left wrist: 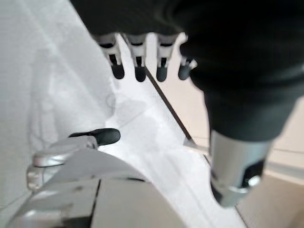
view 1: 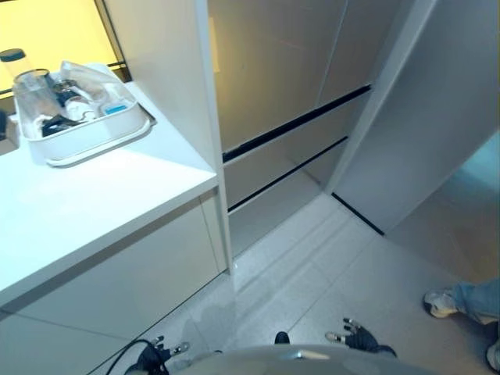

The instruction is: Take the drinks into the refrigerator

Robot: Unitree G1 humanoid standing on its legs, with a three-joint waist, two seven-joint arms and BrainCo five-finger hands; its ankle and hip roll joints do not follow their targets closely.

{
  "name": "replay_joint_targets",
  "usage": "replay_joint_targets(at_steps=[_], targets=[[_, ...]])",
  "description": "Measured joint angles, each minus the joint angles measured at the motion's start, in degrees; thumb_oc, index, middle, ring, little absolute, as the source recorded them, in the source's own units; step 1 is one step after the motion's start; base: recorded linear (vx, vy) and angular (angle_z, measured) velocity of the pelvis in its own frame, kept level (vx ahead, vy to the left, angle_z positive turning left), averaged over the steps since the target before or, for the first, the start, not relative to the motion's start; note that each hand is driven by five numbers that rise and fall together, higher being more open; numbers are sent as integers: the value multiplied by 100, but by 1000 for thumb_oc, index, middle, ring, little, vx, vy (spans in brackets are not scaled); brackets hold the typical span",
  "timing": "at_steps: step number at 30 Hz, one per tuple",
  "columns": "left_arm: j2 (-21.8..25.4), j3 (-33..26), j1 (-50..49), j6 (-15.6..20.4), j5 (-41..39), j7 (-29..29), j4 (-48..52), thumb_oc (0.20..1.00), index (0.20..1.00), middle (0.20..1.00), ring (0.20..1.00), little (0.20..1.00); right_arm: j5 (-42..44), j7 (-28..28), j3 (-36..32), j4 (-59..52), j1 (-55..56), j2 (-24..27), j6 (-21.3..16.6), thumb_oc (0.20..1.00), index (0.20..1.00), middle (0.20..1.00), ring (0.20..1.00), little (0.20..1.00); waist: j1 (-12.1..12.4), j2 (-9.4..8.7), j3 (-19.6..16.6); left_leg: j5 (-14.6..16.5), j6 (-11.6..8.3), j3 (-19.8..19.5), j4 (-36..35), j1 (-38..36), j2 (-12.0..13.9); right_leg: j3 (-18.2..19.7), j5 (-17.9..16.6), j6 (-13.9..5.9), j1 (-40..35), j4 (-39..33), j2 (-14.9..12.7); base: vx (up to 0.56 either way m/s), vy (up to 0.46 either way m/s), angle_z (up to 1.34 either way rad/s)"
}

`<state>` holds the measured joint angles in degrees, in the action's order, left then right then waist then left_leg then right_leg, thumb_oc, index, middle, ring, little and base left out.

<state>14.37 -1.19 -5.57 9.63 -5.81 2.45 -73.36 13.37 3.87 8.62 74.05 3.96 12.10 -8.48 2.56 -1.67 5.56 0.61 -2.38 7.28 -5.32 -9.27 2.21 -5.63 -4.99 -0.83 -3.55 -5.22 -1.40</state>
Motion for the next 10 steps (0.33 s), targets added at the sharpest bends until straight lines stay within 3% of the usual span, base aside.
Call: replay_joint_targets(at_steps=[10], targets=[[-9, 99, 34, -26, 1, -25, 5, 1000, 1000, 1000, 1000, 1000, 85, 25, 26, -25, -158, -16, 21, 1000, 1000, 1000, 1000, 1000, 23, -5, -11, 3, -10, -191, 0, 25, 14, -193, 65, 19, -55, 0, -8, 19, 4, 10]])
